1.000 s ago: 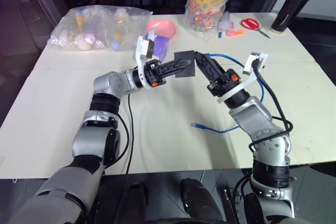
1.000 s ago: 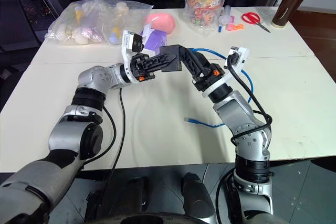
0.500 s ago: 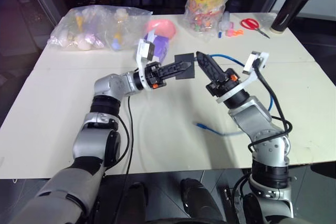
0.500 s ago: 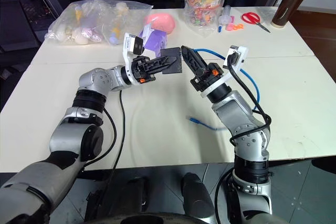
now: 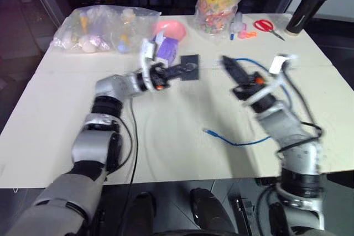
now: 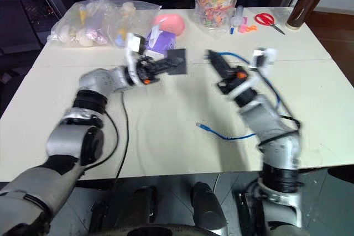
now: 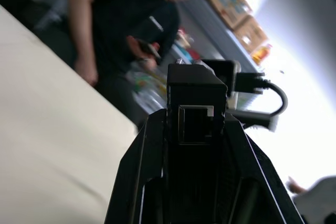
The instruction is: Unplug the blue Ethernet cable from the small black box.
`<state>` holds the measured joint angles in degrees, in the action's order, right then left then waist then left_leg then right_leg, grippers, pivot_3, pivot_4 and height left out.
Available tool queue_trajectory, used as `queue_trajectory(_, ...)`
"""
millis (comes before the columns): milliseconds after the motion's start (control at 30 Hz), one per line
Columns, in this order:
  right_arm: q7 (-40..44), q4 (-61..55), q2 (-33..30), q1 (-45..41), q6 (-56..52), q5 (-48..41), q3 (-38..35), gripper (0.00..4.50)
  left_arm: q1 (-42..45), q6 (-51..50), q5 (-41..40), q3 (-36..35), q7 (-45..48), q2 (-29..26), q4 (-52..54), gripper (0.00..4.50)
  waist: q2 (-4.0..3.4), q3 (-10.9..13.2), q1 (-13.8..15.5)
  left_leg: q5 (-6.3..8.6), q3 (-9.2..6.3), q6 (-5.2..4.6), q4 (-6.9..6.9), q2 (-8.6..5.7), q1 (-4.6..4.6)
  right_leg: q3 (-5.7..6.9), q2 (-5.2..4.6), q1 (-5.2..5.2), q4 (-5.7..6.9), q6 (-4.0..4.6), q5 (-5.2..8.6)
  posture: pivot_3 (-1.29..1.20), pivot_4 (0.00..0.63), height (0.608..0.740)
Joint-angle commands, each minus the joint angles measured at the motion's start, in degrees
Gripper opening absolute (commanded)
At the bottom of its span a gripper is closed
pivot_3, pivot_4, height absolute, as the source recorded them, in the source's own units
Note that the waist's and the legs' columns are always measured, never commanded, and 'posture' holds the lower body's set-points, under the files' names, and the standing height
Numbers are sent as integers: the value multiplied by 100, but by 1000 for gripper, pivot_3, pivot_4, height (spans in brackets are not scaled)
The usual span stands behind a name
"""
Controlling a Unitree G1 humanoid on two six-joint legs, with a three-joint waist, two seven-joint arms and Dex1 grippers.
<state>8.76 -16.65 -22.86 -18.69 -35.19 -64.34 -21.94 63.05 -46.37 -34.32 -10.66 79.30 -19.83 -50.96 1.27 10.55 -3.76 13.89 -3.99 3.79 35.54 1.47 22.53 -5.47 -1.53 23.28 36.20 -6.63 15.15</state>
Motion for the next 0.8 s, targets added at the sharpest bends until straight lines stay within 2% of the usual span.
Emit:
queue_trajectory(33,82,-100,3,-91,16,-91,-69,66,214,158,-23,-60,161,85,17,521,-1,-1,-3,0,1,0,-9,1,-6,-1,1,0,0,0,0,0,150,740)
queue_trajectory(200,47,-21,135,-188,37,58,64,66,167,397,93,-58,-32,290,70,521,-1,-1,70,-1,0,0,-10,1,-5,1,1,-2,0,0,0,0,150,740)
queue_trajectory(300,-409,694,24,-260,123,980,233,66,-136,2145,989,453,-920,745,373,521,-1,-1,128,-1,3,0,-7,1,-4,-1,-1,-2,-5,0,0,0,150,740)
queue_trajectory(467,-947,2043,-77,-714,-41,1919,336,66,-431,4041,1917,934,-1823,1171,399,521,-1,-1,175,-1,13,1,-6,-1,-4,-9,-5,0,-6,0,-1,0,150,740)
queue_trajectory(567,-839,2777,-209,-925,174,2629,550,1137,-501,4725,2176,964,-2398,1391,173,521,-1,-1,174,-1,24,0,-7,-1,-3,-18,-5,5,-6,0,-2,0,150,740)
queue_trajectory(633,-648,2798,-251,-887,192,2851,634,2114,-498,5007,2269,908,-2766,1488,-15,521,-1,-1,167,-1,25,0,-8,-1,-4,-19,-4,6,-7,0,-2,0,150,740)
queue_trajectory(700,-501,2663,-271,-818,114,2974,685,3128,-486,5189,2325,890,-2959,1524,-146,521,-1,-1,139,0,25,-1,-8,-1,-4,-19,-2,6,-6,-1,-2,0,150,740)
queue_trajectory(767,-386,2140,-620,-506,-210,3493,1213,4198,-532,5386,2423,932,-3164,1567,-243,521,-3,-2,137,0,25,-1,-8,-1,-3,-20,-3,6,-7,-2,-2,0,150,740)
queue_trajectory(800,-265,1790,-826,-303,-297,3769,1549,4358,-554,5507,2489,959,-3286,1587,-297,521,-3,-2,143,0,25,-1,-7,-1,-3,-20,-3,6,-7,-3,-1,0,150,740)
